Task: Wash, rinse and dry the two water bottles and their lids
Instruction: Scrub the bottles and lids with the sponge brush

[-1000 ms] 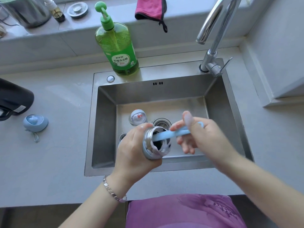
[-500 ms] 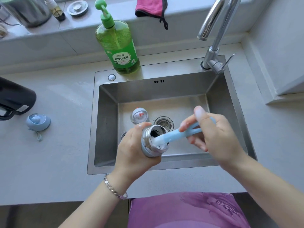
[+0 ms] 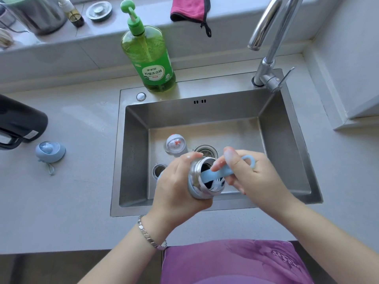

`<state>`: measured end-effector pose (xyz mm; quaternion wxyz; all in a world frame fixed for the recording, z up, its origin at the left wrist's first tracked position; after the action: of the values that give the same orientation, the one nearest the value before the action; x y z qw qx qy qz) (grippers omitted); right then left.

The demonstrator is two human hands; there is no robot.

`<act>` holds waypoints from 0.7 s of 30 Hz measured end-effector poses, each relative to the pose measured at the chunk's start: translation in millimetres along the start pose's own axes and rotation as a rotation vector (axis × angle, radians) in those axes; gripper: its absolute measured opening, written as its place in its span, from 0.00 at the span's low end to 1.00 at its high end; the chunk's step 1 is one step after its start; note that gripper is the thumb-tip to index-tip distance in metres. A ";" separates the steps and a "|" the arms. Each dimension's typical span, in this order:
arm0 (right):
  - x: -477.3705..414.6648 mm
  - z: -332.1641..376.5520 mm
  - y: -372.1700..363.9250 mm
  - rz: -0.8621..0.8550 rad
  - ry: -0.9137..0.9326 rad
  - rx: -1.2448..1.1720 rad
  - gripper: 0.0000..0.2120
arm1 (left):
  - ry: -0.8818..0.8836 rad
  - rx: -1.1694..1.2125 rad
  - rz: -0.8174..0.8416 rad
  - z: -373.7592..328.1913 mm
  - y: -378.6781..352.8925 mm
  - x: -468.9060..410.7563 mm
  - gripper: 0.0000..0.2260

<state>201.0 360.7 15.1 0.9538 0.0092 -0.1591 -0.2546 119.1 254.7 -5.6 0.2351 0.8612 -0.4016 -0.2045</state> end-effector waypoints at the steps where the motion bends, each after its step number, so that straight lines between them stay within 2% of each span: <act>1: -0.7 -1.9 0.8 0.012 0.015 0.015 0.18 | 0.021 0.015 -0.005 2.3 0.3 -0.3 0.32; 8: 12.3 14.2 -2.6 0.123 0.262 0.452 0.11 | 0.131 0.113 0.013 11.7 1.7 3.5 0.29; 12: 15.0 35.9 25.6 0.086 0.376 0.424 0.12 | 0.191 0.247 -0.059 22.0 15.6 9.3 0.27; 16: 21.4 46.0 27.2 0.013 0.522 0.476 0.12 | 0.112 0.240 -0.009 16.7 17.2 12.3 0.31; 21: 17.1 23.8 -5.0 0.108 0.605 0.691 0.13 | 0.051 0.196 0.142 8.8 1.5 14.0 0.32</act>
<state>205.3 349.5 42.3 0.9102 0.3924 0.0508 -0.1225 121.8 240.7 -14.1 0.1737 0.8544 -0.4733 -0.1253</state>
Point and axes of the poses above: each hand's wrist, its own x-axis away from the middle knuckle, its own y-axis out of the back of the hand, z = x × y, the point moved 7 cm from there along -x, towards the middle knuckle, and after that the axes turned 10 degrees about x, right-handed, at the moved point
